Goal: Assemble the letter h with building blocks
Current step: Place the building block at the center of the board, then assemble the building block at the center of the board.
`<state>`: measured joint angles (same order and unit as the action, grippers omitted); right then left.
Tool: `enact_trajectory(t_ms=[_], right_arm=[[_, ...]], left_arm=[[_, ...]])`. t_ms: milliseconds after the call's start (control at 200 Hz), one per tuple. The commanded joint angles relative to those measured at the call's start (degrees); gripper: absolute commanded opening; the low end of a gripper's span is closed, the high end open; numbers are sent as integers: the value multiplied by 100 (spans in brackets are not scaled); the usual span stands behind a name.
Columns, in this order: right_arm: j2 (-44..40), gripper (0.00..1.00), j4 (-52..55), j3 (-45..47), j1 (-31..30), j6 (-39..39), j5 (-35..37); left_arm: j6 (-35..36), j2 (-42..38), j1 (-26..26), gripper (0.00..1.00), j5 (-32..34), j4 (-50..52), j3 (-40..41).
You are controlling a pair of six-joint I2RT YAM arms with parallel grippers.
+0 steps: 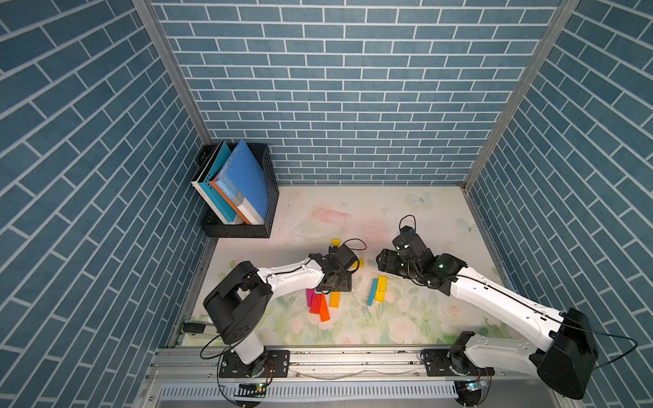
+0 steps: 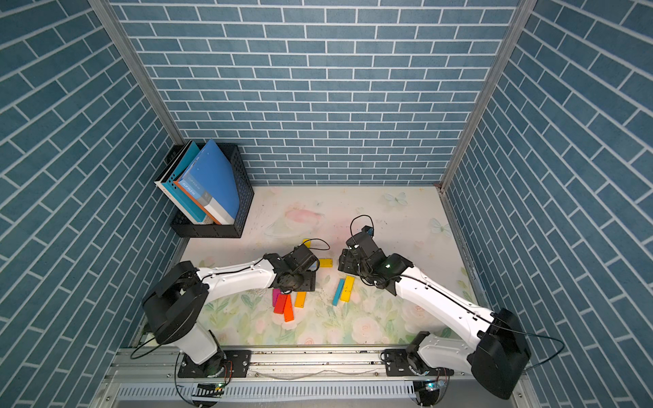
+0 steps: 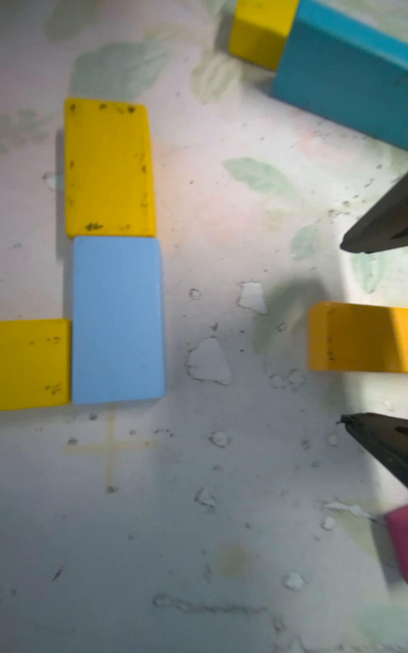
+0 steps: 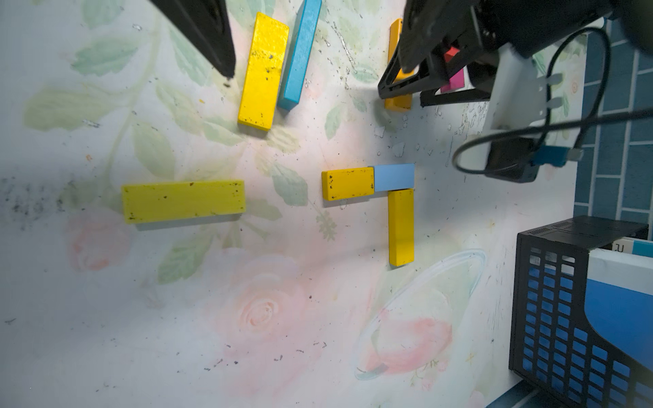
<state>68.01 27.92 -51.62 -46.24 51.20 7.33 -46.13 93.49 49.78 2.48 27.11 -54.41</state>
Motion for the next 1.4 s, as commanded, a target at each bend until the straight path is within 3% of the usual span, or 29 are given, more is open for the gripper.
enact_trajectory(t_ms=[0,220,320,580,790,910,1000,1075,1325,1395], right_arm=[[-173,74,344,112,-3,110,189],[-235,73,371,124,1,127,203],[-222,73,413,55,1,121,210],[-300,72,484,-2,1,127,242],[-302,71,407,57,-6,145,190],[-375,71,433,72,-7,145,211],[-385,71,441,56,-7,136,233],[-367,71,462,48,-10,134,229],[-451,71,495,46,0,136,268],[-453,71,504,46,-9,138,269]], left_arm=[[-108,-358,173,76,31,338,206],[-71,-228,274,64,-291,7,800],[21,55,287,60,-250,-21,660],[130,448,142,32,132,193,110],[310,652,-258,24,-94,63,-166],[346,808,-270,28,-55,143,-298],[257,854,-291,59,-77,84,-313],[193,896,-302,66,-3,136,-413],[227,1018,-311,29,83,208,-617],[279,1068,-330,26,120,233,-657]])
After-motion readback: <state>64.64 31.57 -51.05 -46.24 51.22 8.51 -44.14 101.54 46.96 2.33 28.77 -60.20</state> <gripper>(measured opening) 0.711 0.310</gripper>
